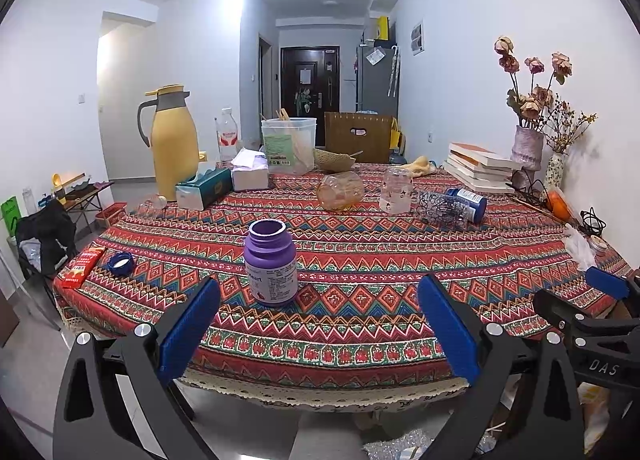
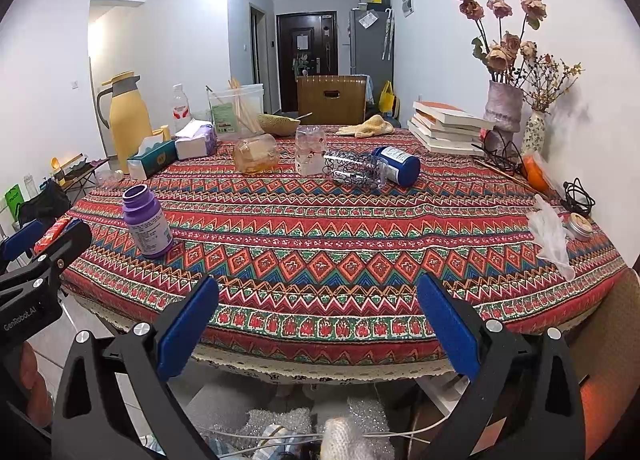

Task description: Flip cup upright

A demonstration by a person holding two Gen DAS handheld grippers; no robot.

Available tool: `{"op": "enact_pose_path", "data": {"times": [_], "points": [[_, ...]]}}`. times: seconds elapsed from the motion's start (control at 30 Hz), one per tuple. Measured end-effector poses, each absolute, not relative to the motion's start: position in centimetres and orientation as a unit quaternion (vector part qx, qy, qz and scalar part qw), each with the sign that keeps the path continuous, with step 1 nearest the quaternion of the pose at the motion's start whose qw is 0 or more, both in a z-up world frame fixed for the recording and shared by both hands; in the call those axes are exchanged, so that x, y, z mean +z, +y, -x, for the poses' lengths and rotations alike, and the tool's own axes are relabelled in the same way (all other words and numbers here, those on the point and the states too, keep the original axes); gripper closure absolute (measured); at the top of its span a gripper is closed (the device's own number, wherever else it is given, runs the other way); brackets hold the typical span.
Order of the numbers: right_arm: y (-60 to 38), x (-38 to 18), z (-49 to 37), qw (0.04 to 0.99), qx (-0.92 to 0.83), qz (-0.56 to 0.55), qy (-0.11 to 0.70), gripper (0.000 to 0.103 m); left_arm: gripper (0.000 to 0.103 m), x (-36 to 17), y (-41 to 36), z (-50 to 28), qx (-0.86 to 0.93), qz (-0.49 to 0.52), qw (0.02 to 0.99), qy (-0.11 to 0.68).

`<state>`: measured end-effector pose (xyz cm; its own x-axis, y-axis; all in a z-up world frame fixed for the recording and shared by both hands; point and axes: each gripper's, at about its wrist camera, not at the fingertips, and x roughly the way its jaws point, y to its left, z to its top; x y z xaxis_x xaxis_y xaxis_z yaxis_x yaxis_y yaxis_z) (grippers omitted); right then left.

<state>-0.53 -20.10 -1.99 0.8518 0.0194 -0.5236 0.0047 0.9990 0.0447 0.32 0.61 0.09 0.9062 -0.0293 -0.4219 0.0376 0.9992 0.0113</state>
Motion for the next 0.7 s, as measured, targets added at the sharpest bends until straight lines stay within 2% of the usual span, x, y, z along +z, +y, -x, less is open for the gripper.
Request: {"op": "enact_pose_path", "data": {"times": [0.7], "points": [[-20.13, -2.33, 0.74, 0.962, 0.003, -0.023, 0.272, 0.007, 0.007, 0.09, 0.48, -0.16, -0.018, -0.009, 0.977, 0.213]]}}
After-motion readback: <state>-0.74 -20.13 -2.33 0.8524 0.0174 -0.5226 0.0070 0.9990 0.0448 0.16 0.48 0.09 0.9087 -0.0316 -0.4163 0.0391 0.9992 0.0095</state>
